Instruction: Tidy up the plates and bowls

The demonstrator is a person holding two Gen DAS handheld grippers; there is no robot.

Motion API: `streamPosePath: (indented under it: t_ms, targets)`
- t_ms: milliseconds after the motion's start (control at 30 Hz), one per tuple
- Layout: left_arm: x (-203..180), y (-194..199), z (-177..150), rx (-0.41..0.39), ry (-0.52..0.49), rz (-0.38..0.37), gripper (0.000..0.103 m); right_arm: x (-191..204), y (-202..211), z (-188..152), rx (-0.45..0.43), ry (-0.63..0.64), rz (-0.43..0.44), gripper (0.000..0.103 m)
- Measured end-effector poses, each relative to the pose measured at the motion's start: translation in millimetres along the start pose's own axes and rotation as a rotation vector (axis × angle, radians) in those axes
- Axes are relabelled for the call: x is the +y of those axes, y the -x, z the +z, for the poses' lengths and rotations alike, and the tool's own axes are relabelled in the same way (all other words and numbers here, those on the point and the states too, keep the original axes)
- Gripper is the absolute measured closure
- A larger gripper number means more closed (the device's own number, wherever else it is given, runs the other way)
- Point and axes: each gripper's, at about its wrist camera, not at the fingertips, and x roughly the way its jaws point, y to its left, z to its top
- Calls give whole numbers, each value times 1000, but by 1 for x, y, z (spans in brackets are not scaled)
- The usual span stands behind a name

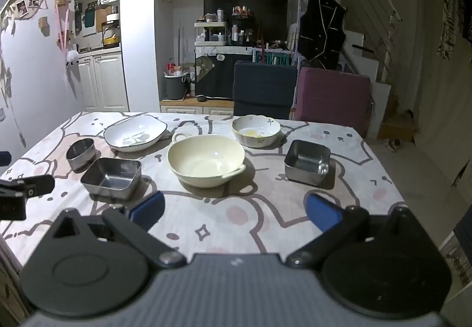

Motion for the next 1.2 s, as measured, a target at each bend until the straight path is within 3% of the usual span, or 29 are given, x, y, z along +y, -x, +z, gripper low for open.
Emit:
streamPosePath:
  t_ms: [1200]
  targets:
    - [-4,1,-2,7,5,-6,0,-1,-1,1,7,3,10,0]
